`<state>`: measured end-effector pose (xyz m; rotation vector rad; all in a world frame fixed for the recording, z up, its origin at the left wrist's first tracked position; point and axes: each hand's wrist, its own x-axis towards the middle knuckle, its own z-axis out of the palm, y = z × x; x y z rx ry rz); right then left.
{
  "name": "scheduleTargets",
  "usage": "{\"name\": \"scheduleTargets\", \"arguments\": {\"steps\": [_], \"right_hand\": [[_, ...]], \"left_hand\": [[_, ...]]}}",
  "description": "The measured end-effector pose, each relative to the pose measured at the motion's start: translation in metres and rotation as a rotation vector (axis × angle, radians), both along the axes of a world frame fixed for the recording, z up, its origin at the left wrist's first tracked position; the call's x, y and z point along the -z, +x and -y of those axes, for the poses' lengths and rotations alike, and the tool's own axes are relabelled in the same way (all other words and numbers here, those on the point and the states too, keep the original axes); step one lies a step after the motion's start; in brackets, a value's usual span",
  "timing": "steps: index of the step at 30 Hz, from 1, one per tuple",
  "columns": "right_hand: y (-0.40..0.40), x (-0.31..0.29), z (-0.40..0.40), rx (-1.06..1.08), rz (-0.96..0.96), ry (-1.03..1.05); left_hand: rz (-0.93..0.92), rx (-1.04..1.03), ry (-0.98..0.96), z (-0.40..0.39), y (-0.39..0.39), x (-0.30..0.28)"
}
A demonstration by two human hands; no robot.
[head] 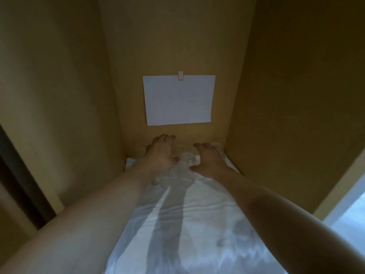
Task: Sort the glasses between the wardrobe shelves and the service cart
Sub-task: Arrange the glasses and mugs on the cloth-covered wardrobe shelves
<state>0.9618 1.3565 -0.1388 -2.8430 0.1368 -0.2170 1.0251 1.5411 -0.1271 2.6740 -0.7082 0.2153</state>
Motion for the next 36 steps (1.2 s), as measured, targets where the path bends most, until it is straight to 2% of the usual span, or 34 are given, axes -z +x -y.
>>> {"name": "scheduleTargets", "arguments": {"steps": [5,12,17,25,28,36], "right_hand": [[-0.027,-0.003,-0.001,0.050,-0.079,-0.017],[-0.076,-0.017,-0.001,-0.002,-0.016,-0.033],[-0.124,-0.034,0.004,-0.061,0.014,-0.047],[-0.212,-0.030,0.016,-0.152,0.035,-0.082],[-0.234,-0.030,0.008,-0.198,0.053,-0.046],[-0.280,-0.030,-0.054,-0.363,0.052,-0.015]], "left_hand": [[0.056,0.034,-0.007,-0.007,-0.030,0.000],[0.065,-0.037,0.037,-0.010,-0.084,-0.020],[0.087,-0.093,0.019,-0.004,-0.146,-0.032],[0.106,-0.182,0.109,0.007,-0.258,-0.034],[0.145,-0.203,0.108,-0.003,-0.291,-0.034],[0.107,-0.379,0.122,-0.066,-0.361,-0.031]]}}
